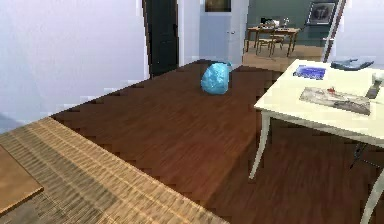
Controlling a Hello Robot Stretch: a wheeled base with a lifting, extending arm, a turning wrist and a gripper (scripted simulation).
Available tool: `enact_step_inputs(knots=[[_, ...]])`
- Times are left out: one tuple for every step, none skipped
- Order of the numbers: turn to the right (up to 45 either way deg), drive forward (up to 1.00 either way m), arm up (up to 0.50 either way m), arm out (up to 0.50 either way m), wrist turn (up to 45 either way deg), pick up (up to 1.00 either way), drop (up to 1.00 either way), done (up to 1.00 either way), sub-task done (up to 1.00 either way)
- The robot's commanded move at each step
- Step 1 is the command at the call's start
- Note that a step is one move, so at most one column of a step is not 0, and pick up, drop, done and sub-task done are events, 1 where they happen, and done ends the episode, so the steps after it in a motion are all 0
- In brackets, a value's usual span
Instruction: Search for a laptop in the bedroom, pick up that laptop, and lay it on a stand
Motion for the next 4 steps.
enact_step_inputs(knots=[[0.0, 1.0, 0.0, 0.0, 0.0, 0.0, 0.0, 0.0, 0.0], [0.0, 0.45, 0.0, 0.0, 0.0, 0.0, 0.0, 0.0, 0.0], [30.0, 0.0, 0.0, 0.0, 0.0, 0.0, 0.0, 0.0, 0.0], [0.0, 1.0, 0.0, 0.0, 0.0, 0.0, 0.0, 0.0, 0.0]])
